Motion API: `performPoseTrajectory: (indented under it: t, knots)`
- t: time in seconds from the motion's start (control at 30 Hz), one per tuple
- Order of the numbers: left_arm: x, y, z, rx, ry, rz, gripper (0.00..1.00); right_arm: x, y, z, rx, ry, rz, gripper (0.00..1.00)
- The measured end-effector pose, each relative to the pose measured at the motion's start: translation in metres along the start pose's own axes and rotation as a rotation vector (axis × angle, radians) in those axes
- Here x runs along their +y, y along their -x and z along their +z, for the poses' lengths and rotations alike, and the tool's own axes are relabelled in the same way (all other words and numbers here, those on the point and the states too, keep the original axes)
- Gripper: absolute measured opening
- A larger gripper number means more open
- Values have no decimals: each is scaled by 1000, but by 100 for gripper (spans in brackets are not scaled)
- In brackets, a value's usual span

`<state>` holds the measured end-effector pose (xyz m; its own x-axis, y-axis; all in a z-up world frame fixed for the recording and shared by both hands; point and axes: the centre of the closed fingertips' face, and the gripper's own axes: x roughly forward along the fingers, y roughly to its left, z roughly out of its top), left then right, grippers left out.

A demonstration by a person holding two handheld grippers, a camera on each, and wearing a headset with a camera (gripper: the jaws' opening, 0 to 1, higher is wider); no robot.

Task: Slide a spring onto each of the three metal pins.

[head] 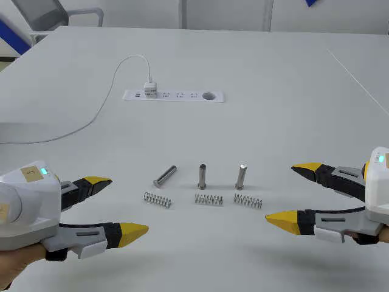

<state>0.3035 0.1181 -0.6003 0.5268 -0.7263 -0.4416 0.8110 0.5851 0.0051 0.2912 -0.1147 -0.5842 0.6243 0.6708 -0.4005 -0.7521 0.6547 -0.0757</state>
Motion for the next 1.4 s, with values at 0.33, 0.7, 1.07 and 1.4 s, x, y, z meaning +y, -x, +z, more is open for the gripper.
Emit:
performPoseTrajectory:
  t: [0.33,0.7,1.07,1.4]
  knots:
    - [4,-1,5,-3,2,4,71,-2,1,1,-4,-7,-11,70]
    - [15,-5,16,-8,-6,13,67,-4,3,1,-2,-7,-19,69]
    - [27,-20,34,-3,-33,11,61,-6,4,2,-7,-9,-26,69]
    - [36,-40,43,28,-56,5,56,-8,6,2,-11,-12,-34,69]
